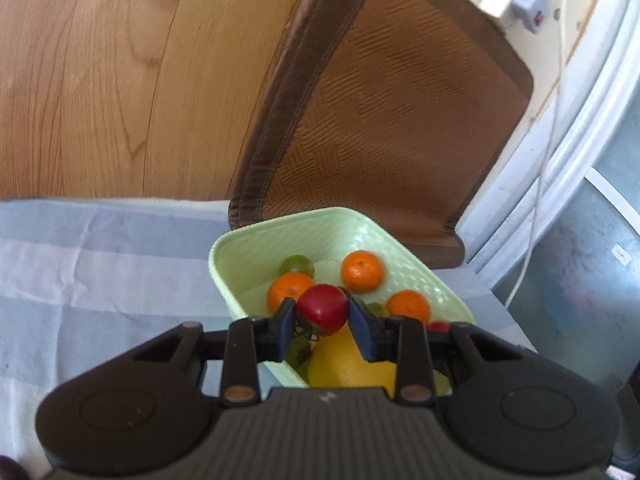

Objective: Organize fruits
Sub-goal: 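Release the red tomato into the bowl with the left tool while the right tool releases its tomato, then grasp the dark plum with the left tool while the right tool grasps an orange cherry tomato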

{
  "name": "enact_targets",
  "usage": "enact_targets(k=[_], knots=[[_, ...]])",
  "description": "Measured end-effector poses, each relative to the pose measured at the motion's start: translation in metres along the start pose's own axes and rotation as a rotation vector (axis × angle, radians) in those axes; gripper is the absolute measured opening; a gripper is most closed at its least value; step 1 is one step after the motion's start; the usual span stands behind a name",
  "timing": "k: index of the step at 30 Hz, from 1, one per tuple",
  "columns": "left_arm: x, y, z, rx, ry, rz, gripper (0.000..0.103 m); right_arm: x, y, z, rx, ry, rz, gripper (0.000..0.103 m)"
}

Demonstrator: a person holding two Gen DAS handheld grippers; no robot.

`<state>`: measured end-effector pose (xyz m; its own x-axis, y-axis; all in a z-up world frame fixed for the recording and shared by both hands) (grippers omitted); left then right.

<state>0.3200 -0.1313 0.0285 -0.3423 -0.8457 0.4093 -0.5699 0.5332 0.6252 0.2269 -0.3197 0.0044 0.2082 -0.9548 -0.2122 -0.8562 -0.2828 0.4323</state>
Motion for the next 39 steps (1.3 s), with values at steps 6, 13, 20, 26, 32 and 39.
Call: enact_targets(k=[6,13,20,26,32,39], knots=[[0.001,0.018,0.0,0.032,-0.007,0.002,0.037,0.01,0.015,-0.001,0.071,-0.021,0.013,0.052],[-0.029,0.122,0.014,0.201,-0.03,-0.065,0.037,0.015,0.04,-0.001,0.163,-0.051,0.04,0.052],[-0.087,0.175,0.068,0.24,-0.046,-0.284,0.048,-0.036,0.062,0.002,0.147,-0.012,-0.123,0.053],[-0.093,0.156,0.089,0.201,-0.112,-0.33,0.063,-0.106,0.019,0.027,-0.119,0.13,-0.247,0.054],[-0.093,0.126,0.093,0.112,-0.155,-0.353,0.056,-0.135,-0.022,0.036,-0.249,0.195,-0.244,0.054],[-0.094,0.125,0.104,0.086,-0.183,-0.338,0.024,-0.144,-0.014,0.043,-0.225,0.287,-0.195,0.034]])
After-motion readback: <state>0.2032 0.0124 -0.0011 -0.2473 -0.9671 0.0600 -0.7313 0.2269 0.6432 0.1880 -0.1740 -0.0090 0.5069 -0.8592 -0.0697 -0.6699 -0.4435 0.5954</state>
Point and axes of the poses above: each gripper's, at about its wrist camera, not at the fingertips, and y roughly against the way its jaws point, x to its right, z to its underside, the point moved 2 cm from there along -y, roughly the way its jaws point, and after that the axes turned 2 degrees about -x, right-handed, at the moved point
